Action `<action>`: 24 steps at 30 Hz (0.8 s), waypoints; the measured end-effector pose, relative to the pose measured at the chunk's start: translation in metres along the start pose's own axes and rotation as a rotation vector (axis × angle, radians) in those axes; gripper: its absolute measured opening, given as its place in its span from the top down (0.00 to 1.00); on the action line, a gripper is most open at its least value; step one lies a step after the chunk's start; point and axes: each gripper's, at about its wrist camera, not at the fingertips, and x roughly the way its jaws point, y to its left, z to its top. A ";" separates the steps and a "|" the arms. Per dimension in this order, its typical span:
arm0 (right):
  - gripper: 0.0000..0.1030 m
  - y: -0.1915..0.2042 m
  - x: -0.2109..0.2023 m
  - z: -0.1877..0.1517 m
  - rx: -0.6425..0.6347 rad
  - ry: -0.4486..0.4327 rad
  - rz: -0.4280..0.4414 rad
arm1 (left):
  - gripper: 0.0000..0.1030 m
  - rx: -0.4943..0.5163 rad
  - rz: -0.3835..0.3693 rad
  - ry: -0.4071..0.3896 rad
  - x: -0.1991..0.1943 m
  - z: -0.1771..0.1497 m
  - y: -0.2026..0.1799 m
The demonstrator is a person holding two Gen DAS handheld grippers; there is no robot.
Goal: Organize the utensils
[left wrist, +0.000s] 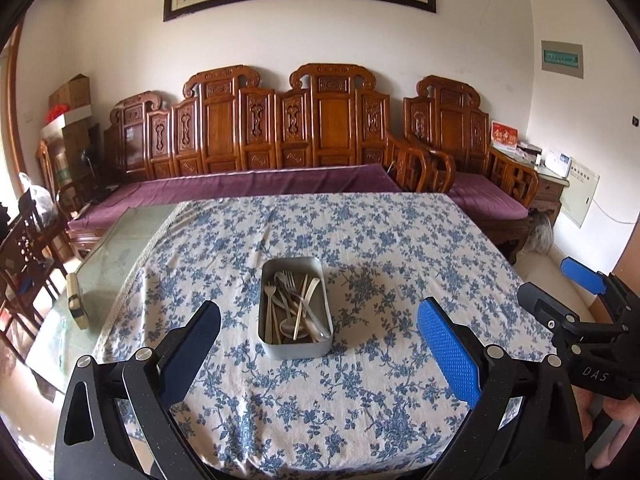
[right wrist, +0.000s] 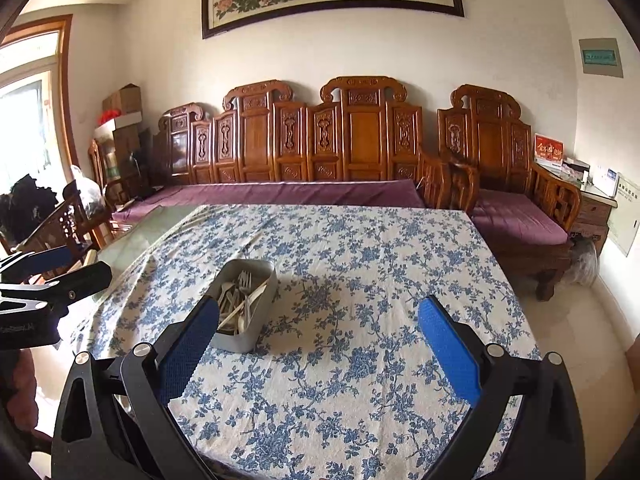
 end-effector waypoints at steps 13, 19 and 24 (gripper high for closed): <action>0.03 0.008 -0.049 0.035 -0.024 -0.146 -0.024 | 0.08 -0.007 0.002 -0.115 -0.044 0.029 -0.005; 0.03 0.007 -0.062 0.039 -0.021 -0.176 -0.030 | 0.08 -0.024 0.002 -0.138 -0.056 0.026 -0.001; 0.03 0.005 -0.062 0.038 -0.011 -0.173 -0.027 | 0.08 -0.020 0.008 -0.133 -0.057 0.022 -0.001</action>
